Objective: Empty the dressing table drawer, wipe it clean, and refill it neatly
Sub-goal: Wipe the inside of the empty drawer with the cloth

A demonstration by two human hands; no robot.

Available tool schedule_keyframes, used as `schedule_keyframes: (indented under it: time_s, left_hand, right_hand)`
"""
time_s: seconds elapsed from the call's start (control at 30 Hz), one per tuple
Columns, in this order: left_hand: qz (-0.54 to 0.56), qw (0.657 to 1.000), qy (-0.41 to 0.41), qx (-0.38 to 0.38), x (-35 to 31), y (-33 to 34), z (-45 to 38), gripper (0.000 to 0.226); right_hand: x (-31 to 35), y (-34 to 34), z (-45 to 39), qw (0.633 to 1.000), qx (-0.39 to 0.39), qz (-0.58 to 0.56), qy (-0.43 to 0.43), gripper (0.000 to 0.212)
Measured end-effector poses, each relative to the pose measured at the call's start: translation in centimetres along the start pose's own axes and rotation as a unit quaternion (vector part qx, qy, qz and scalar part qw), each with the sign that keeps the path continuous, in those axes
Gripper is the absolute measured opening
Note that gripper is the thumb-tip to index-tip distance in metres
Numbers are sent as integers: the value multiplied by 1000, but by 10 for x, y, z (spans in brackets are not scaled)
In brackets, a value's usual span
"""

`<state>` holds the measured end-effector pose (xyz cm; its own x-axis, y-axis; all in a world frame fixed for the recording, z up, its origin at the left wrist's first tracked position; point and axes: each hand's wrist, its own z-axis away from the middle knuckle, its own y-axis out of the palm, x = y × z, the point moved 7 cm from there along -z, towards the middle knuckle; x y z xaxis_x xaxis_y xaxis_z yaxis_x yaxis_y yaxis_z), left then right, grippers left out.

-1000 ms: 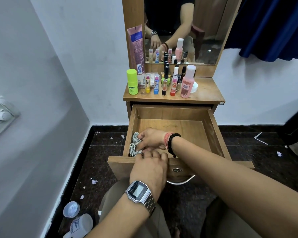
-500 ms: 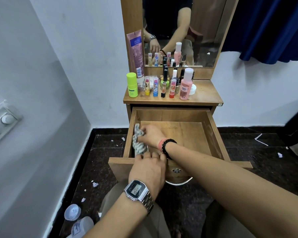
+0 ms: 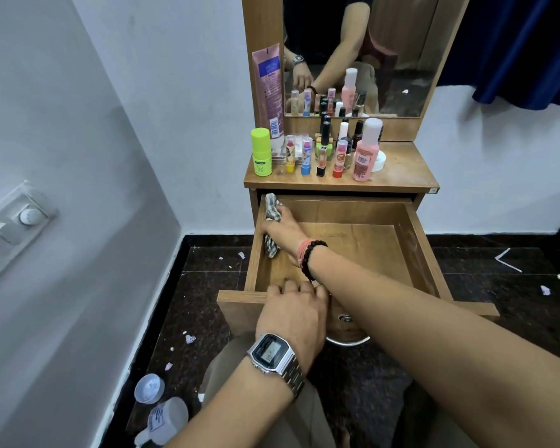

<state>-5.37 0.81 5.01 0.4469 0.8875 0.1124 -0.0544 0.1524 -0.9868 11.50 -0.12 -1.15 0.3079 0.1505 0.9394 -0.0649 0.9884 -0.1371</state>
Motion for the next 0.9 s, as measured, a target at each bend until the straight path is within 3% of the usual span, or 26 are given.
schedule_keyframes:
  time_s: [0.13,0.27,0.33,0.47,0.53,0.67,0.73,0.83,0.9]
  left_hand:
    - [4,1000,-2,6,-2,-1,0,34]
    - [-2,1000,-10,20,-3,1,-1,31]
    - [-16,999,-13,28,-3,2,-1,32]
    - [-32,998,-14,49,-4,4,-2,39]
    - [-28,998,-13,52,-4,3,-1,39]
    - [-17,999,-11,37,-4,2,0,33]
    - [-2,1000,-10,27,-3,1,2,31]
    - [10,1000,-10,19,-1,1,2,27]
    - [9,1000,-10,20,-2,1,2,27]
  right_hand:
    - [-4,1,13,995,72,50,49,78]
    - [-10,3,38,978,172,95,71,81]
    - [-14,2,49,967,213,115,85,66]
    - [-17,-2,66,941,261,208,56,12]
    - [-19,-4,65,936,254,242,39,20]
    - [-20,-8,60,935,235,263,38,5]
    - [-17,-17,51,941,212,260,39,13]
    - [-9,-44,24,987,76,137,38,27]
    - [-8,-53,10,998,7,53,43,30]
